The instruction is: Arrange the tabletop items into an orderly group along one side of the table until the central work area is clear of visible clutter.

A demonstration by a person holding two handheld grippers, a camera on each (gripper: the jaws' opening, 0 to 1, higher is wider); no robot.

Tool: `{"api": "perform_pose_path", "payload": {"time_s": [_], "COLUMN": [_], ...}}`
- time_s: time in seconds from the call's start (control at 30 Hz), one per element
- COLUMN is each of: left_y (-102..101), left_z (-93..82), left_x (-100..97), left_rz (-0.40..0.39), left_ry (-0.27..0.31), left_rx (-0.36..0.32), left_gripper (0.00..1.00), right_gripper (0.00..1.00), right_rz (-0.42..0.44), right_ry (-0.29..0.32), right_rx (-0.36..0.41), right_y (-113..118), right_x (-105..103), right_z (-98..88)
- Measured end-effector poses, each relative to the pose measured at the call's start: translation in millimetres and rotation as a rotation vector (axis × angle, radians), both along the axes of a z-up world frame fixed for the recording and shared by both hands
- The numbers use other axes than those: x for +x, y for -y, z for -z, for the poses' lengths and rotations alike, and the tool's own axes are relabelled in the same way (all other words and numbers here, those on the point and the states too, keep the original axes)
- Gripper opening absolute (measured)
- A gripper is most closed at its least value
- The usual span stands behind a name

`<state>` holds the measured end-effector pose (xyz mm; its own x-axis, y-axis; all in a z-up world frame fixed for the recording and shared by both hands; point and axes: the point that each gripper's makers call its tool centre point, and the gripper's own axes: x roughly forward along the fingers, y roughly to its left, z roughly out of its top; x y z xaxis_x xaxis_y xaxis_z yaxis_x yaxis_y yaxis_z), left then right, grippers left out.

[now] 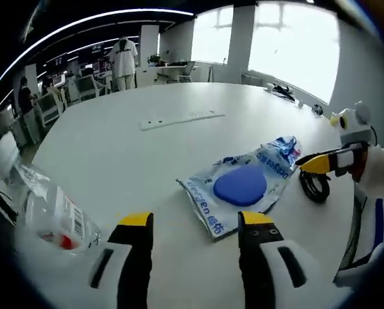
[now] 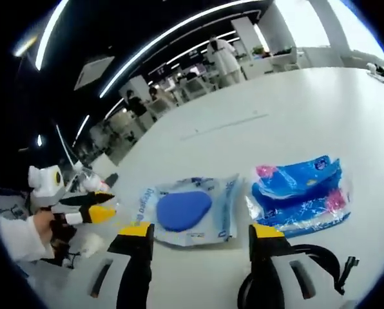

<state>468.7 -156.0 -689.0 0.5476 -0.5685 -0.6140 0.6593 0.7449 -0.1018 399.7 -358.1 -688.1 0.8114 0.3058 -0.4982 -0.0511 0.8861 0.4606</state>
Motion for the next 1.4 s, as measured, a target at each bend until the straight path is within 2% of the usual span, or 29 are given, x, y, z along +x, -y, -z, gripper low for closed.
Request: {"api": "perform_pose_path", "payload": {"time_s": [0.17,0.23,0.33,0.47,0.67,0.9,1.0,1.4], "left_y": [-12.5,-17.3,-26.3,-36.9,-51.9,-67.5,-72.5,-78.3], "left_z": [-13.9,-17.5,-23.2,-28.3,-32.8,-27.3,-23.3,-16.0], "left_x": [-10.2,-11.7,-16.3,-22.5,-31.4,-45.1,-49.3,-58.8], "left_rz": [-0.048,-0.065,-0.079,-0.071,-0.084,-0.077,-0.08,-0.067], "left_ry": [-0.022,-0.02,-0.012,0.009,0.018,0.016,0.003,-0.017], "left_rx": [-0.085,-0.104,-0.115,-0.099,-0.104,-0.081,-0.072,-0.066], "left_gripper": [0.71,0.73,0.79,0.79,0.8,0.79,0.79,0.76], "right_gripper": [0.76,0.77,0.79,0.79,0.79,0.76,0.74,0.72], "right_rz": [-0.034,-0.045,-0.042,-0.034,-0.006,0.034,0.059,0.082], "right_ry": [0.051,0.064,0.086,0.094,0.073,0.057,0.065,0.056], "right_rx": [-0.01,-0.026,-0.005,-0.011,-0.014,-0.002,-0.027,-0.034], "right_y": [-4.0,-3.6,-1.8,6.7,21.9,37.7,47.5,56.6], "right_x": [-6.0,-9.7,-14.9,-24.9,-47.9,-70.5,-78.2,-85.3], "right_z": [-16.8,-21.9,-30.1,-33.5,-23.9,-16.5,-16.7,-16.3]}}
